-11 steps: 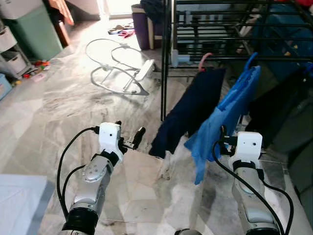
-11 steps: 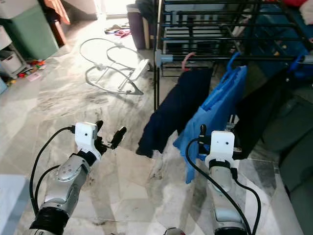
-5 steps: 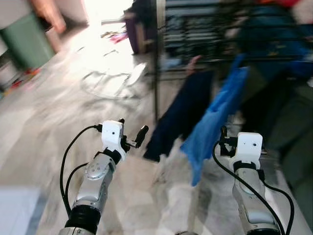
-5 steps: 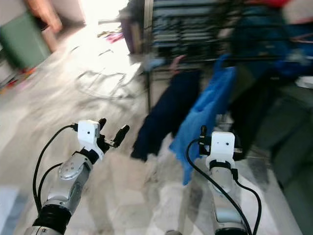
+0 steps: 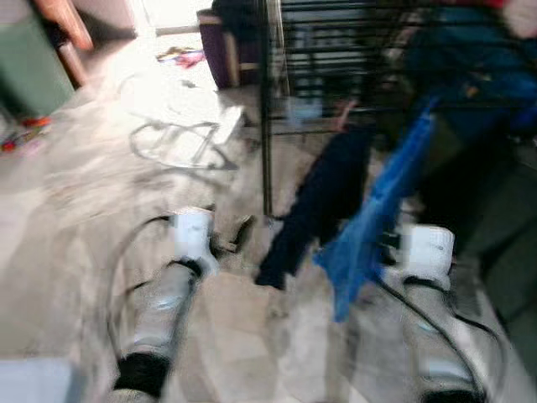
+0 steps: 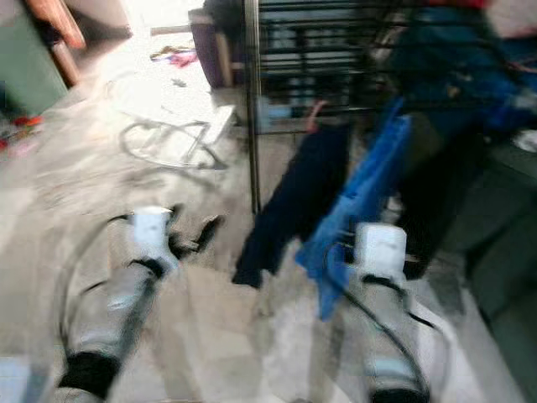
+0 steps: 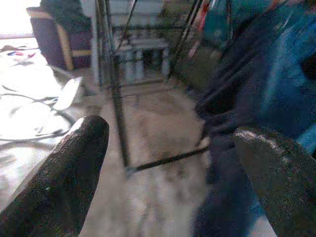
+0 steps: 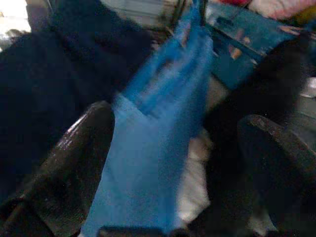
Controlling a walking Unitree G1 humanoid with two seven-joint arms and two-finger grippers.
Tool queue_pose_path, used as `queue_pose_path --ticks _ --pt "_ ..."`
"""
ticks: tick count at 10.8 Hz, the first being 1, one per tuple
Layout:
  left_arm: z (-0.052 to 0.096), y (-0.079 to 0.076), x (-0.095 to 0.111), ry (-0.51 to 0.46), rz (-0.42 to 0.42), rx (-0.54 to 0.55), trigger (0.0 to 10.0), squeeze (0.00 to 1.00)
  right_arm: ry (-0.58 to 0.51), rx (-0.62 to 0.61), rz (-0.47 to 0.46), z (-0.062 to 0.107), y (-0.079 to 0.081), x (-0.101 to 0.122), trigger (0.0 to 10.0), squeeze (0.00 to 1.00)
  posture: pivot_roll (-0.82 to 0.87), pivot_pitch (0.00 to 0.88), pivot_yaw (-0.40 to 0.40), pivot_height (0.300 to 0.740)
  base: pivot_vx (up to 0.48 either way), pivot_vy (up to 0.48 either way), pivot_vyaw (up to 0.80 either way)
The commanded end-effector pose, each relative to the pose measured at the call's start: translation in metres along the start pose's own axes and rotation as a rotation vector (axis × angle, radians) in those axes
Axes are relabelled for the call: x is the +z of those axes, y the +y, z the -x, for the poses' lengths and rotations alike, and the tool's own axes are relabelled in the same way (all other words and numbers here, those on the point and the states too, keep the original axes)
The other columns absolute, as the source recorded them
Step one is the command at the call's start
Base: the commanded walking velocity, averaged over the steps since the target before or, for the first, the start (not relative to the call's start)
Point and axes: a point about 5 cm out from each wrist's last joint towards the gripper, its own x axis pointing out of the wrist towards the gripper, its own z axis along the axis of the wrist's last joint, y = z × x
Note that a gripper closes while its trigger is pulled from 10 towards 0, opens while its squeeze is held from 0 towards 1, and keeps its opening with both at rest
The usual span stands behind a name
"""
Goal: Hang hanger
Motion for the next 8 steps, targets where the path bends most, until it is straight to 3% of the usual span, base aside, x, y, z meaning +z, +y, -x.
queue_pose_path --ticks 1,4,8 --pt "-0.0061 -0.0092 0.0048 -0.020 -0.006 -0.033 10.0 0.00 0.031 -0.036 0.022 0.0035 -0.0113 -0.0086 10.0 0.00 -0.33 0.081 0.070 0.740 0.251 0.326 0.00" --pt "-0.0061 -0.0121 0.0033 -0.020 -0.017 -0.044 10.0 0.00 0.031 -0.028 0.020 0.0048 -0.0087 -0.0093 10.0 0.00 -0.32 0.079 0.066 0.740 0.270 0.322 0.00" --pt "-0.0064 -0.0143 -0.0007 -0.006 -0.029 -0.009 10.0 0.00 0.010 0.013 0.029 0.0002 -0.0064 -0.0040 10.0 0.00 -0.32 0.081 0.059 0.740 0.000 0.000 0.00"
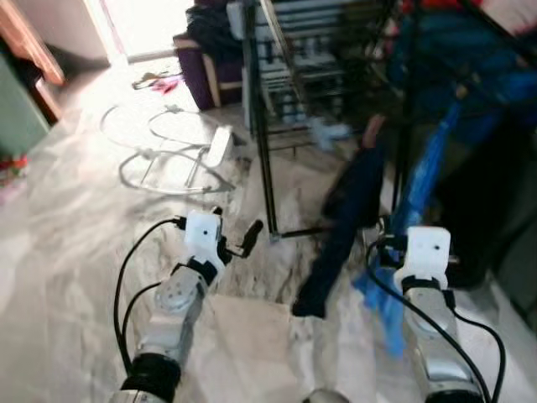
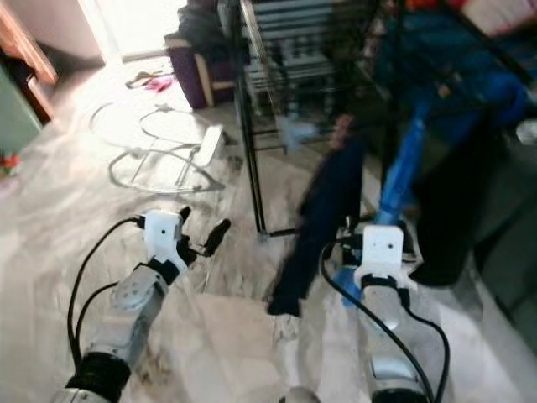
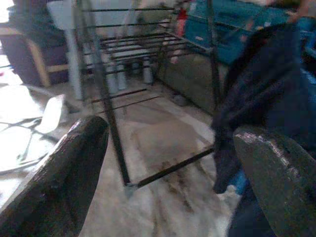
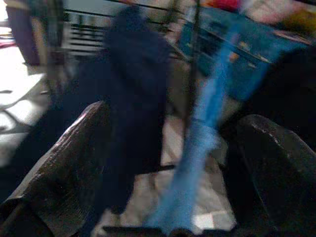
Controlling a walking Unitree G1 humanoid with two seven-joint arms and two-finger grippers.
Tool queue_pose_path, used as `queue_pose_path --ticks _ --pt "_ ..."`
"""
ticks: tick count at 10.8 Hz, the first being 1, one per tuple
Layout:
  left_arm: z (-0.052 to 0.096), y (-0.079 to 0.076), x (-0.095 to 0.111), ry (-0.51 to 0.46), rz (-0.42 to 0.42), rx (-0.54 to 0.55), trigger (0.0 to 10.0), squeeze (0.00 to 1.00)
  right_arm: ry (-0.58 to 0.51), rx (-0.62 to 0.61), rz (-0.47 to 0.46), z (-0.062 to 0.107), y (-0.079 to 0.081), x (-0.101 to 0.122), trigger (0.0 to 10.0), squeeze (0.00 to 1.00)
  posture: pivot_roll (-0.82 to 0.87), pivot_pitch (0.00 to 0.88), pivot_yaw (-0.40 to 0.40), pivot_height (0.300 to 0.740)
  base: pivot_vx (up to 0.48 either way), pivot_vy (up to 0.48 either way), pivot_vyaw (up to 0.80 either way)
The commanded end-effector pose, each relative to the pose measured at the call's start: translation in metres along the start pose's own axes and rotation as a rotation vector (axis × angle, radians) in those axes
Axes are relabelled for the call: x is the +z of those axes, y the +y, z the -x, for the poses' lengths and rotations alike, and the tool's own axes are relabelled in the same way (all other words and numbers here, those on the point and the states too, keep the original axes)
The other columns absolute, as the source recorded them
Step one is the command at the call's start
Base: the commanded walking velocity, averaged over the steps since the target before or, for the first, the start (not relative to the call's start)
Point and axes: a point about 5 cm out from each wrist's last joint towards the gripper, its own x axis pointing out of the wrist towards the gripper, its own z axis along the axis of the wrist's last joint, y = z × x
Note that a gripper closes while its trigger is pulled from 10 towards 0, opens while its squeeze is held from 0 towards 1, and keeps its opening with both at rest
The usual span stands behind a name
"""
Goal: Hang hanger
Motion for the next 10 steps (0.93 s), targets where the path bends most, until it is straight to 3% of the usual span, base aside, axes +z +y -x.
queue_pose_path --ticks 1,4,7,10 --pt "0.002 0.002 -0.002 0.009 -0.011 0.018 10.0 0.00 -0.005 0.021 0.003 0.000 0.004 0.002 10.0 0.00 -0.32 0.084 0.057 0.740 0.000 0.000 0.00" --pt "0.003 0.002 -0.005 0.018 -0.016 0.026 10.0 0.00 -0.016 0.031 0.005 -0.003 0.006 0.005 10.0 0.00 -0.31 0.085 0.052 0.740 0.000 0.000 0.80" --pt "0.002 0.002 -0.004 0.021 -0.028 0.017 10.0 0.00 -0.010 -0.022 0.014 -0.008 0.000 0.005 10.0 0.00 -0.30 0.087 0.059 0.740 0.000 0.000 0.00" --pt "0.003 0.003 -0.006 0.033 -0.044 0.002 10.0 0.00 0.075 -0.031 -0.050 -0.023 0.005 0.001 10.0 0.00 -0.31 0.115 0.058 0.740 0.000 0.000 0.00"
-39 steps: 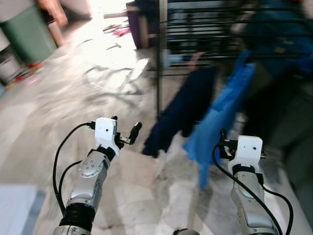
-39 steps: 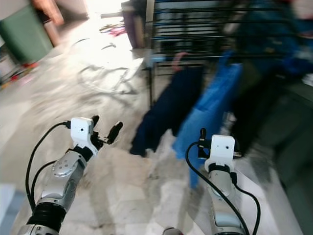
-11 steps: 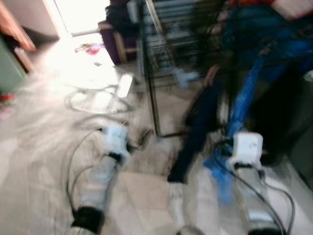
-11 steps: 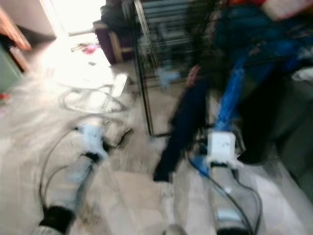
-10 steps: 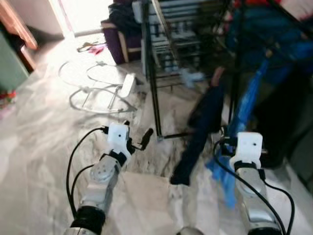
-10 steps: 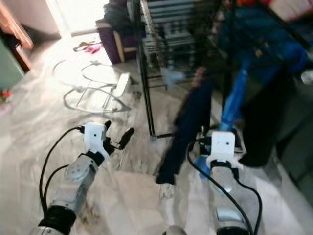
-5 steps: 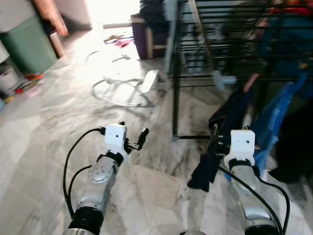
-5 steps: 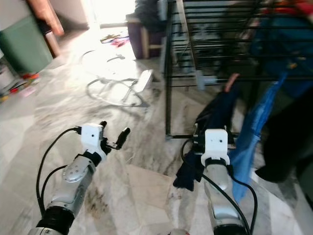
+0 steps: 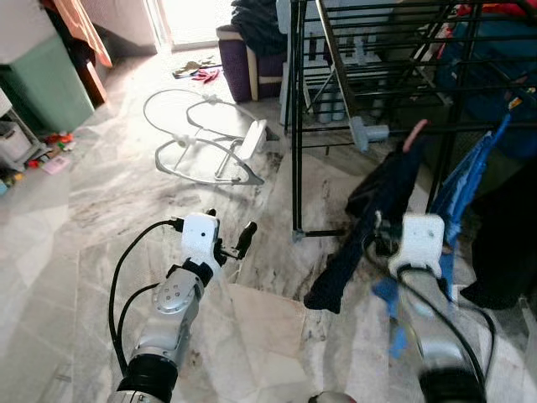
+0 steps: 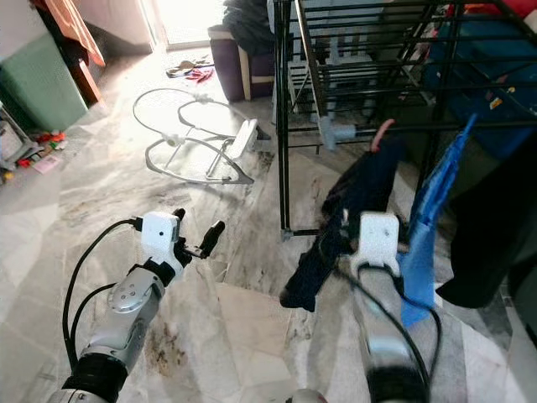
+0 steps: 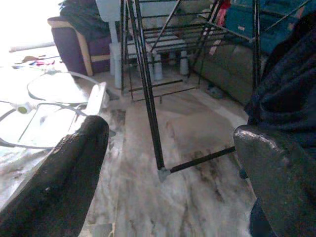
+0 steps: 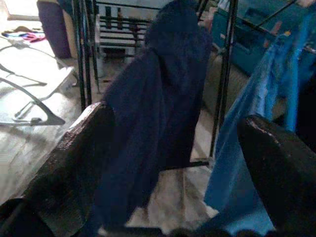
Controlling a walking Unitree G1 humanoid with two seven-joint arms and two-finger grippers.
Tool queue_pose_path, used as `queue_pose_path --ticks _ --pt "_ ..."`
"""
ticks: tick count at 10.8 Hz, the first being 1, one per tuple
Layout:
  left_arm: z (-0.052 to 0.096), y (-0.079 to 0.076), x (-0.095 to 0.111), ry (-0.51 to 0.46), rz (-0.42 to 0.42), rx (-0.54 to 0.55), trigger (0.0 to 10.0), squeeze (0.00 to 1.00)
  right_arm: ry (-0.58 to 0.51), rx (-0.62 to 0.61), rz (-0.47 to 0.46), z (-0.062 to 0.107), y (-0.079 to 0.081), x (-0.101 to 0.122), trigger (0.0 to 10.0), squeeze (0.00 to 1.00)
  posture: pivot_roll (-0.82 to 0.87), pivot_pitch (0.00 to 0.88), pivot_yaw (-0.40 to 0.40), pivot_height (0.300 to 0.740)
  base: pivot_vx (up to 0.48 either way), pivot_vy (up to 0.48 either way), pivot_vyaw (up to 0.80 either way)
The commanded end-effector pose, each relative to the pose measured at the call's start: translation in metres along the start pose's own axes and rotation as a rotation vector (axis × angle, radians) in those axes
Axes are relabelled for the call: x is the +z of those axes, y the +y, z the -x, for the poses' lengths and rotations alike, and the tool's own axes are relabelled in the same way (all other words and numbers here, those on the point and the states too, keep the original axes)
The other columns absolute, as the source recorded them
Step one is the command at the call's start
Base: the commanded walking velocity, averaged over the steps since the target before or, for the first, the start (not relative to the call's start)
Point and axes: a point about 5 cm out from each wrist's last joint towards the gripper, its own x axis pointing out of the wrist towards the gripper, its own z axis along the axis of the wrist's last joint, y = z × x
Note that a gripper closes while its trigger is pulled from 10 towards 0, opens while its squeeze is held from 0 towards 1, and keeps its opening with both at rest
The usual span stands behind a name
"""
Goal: Hang hanger
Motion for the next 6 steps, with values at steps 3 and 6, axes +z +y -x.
queue_pose_path --ticks 3,6 --pt "0.001 0.000 -0.007 0.034 -0.053 -0.039 10.0 0.00 0.054 0.059 -0.012 -0.017 0.023 0.007 10.0 0.00 -0.30 0.122 0.044 0.740 0.000 0.000 0.00" --pt "0.006 0.003 -0.012 0.039 -0.046 -0.023 10.0 0.00 0.107 0.069 -0.039 -0.035 0.034 0.014 10.0 0.00 -0.28 0.115 0.035 0.740 0.000 0.000 0.00"
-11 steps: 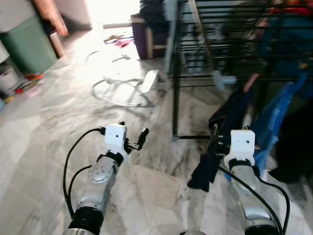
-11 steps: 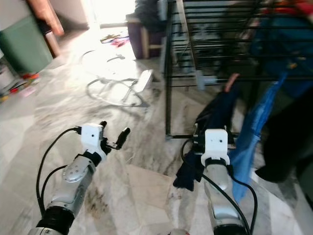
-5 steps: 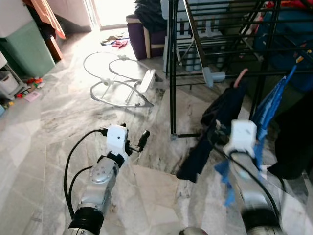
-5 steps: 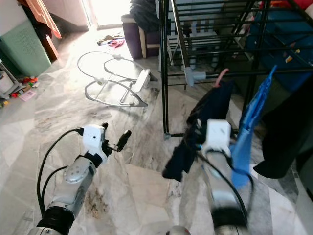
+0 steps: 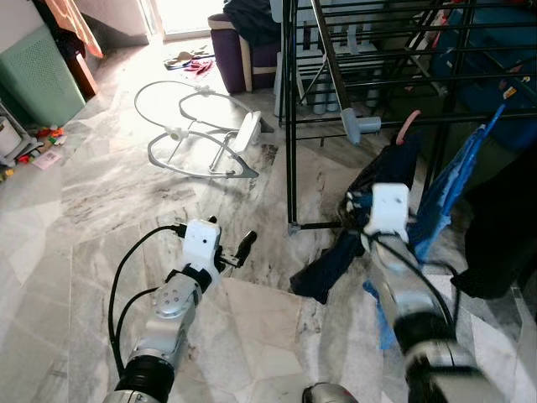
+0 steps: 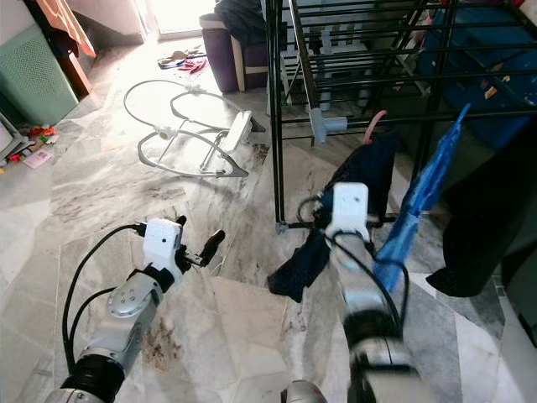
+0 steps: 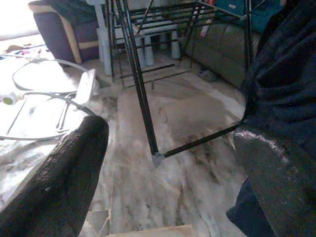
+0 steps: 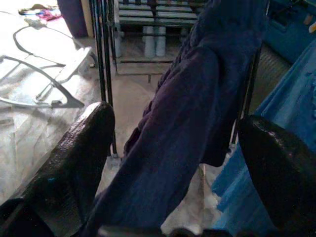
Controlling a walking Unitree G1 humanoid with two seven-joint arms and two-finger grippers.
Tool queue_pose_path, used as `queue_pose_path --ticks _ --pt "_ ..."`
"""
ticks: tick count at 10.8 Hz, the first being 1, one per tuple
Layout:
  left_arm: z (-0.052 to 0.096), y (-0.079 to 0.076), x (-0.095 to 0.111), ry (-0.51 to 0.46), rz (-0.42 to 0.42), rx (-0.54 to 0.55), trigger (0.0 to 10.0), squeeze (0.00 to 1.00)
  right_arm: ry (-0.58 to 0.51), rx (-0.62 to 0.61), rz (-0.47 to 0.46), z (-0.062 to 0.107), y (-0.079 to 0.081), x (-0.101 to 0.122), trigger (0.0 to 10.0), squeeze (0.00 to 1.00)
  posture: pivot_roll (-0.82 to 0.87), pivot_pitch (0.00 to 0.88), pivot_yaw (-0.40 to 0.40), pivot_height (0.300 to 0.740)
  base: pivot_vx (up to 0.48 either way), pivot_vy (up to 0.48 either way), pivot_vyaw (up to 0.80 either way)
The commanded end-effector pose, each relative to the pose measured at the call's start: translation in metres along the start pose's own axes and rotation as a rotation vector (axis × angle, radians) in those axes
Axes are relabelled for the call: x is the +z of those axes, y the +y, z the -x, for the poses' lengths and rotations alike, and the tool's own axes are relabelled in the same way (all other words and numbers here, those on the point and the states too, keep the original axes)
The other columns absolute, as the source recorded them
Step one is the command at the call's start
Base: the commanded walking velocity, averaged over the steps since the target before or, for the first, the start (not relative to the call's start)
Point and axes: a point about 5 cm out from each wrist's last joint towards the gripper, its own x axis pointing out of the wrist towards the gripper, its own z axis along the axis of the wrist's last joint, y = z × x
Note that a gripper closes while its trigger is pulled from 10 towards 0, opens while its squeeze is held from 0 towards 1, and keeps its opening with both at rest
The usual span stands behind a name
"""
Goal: Hang hanger
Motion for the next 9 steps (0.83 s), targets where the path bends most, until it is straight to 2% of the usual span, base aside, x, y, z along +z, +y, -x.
queue_pose_path --ticks 1,4,5,6,7,8,9 --pt "0.004 0.002 -0.003 0.009 -0.008 0.007 10.0 0.00 0.044 -0.009 0.003 -0.001 -0.001 -0.005 10.0 0.00 -0.27 0.115 0.035 0.740 0.000 0.000 0.00" --pt "0.005 -0.002 -0.007 0.018 -0.005 -0.016 10.0 0.00 0.132 -0.001 -0.017 -0.008 -0.009 -0.014 10.0 0.00 -0.27 0.114 0.036 0.740 0.000 0.000 0.00" --pt "0.004 -0.003 -0.007 0.018 -0.003 -0.017 10.0 0.00 0.171 -0.002 -0.020 -0.006 -0.014 -0.023 10.0 0.00 -0.27 0.112 0.036 0.740 0.000 0.000 0.00" --pt "0.004 -0.004 -0.007 0.018 -0.001 -0.017 10.0 0.00 0.188 -0.007 -0.028 -0.005 -0.019 -0.029 8.2 0.00 -0.27 0.112 0.034 0.740 0.000 0.000 0.00" --pt "0.004 -0.005 -0.007 0.018 0.001 -0.018 10.0 0.00 0.196 -0.010 -0.030 -0.004 -0.021 -0.032 0.0 0.00 -0.28 0.110 0.033 0.740 0.000 0.000 0.00" --pt "0.003 -0.006 -0.007 0.019 0.004 -0.020 10.0 0.00 0.198 0.008 -0.027 -0.005 -0.023 -0.033 8.4 0.00 -0.28 0.110 0.036 0.740 0.000 0.000 0.00" --pt "0.003 -0.007 -0.008 0.020 0.006 -0.024 10.0 0.00 0.188 0.019 -0.014 -0.007 -0.026 -0.030 10.0 0.00 -0.28 0.109 0.038 0.740 0.000 0.000 0.00"
